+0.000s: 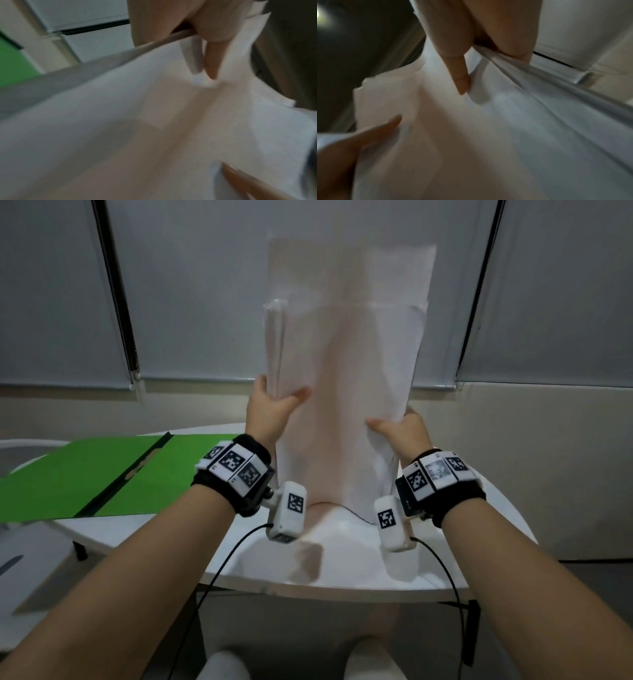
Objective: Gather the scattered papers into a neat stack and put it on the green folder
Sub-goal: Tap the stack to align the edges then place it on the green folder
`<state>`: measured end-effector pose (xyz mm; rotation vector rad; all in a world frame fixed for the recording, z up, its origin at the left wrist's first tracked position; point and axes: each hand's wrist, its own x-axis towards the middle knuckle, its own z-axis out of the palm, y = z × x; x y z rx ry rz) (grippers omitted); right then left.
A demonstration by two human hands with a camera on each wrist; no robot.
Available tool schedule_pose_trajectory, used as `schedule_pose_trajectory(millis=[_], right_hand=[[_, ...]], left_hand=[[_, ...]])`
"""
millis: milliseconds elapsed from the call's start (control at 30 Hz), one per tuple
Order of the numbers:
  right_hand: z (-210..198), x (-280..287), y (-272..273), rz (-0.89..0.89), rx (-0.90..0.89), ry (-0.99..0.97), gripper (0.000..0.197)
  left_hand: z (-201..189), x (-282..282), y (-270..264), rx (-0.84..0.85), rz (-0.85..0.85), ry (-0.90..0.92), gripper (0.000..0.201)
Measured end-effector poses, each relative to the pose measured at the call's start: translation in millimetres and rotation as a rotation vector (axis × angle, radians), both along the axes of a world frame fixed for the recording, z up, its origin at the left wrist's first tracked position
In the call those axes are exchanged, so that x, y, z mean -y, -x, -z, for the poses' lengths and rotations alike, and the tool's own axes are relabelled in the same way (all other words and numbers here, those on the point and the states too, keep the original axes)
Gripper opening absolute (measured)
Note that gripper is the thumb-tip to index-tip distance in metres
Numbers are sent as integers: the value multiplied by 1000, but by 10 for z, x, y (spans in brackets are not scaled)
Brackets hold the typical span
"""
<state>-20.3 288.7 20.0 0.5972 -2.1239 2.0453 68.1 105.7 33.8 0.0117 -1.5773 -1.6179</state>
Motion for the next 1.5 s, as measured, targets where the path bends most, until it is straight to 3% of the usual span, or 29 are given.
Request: schedule_pose_trajectory(millis=[100, 200, 333, 567, 733, 900, 967, 1100, 1233, 1400, 1500], right_hand=[[63, -101, 45, -124, 140, -30, 17], [52, -137, 24, -165, 91, -35, 11], [-31, -154, 19, -164, 73, -5, 23], [149, -214, -48, -221, 104, 191, 18], [353, -267, -79, -161, 146, 48, 16], [246, -343, -87, -158, 64, -154, 15], [54, -364, -131, -210, 6, -59, 23], [-343, -357, -117, -232, -128, 211, 61], [-254, -313, -163, -165, -91, 153, 47], [29, -301, -186, -187, -1, 125, 24], [-82, -282, -216, -188, -9, 115, 22]], left_hand=[[261, 177, -37, 175, 199, -25, 41], [345, 301, -52, 268, 231, 46, 41], [197, 285, -65, 233, 219, 91, 32], [342, 270, -142, 161, 262, 8, 29], [469, 280, -179, 260, 353, -24, 18], [239, 240, -202, 138, 306, 33, 31], [69, 227, -206, 95, 297, 59, 31], [-136, 238, -192, 50, 266, 69, 31], [41, 213, -184, 78, 221, 11, 30], [128, 207, -245, 152, 307, 49, 33], [35, 161, -229, 146, 207, 78, 37]])
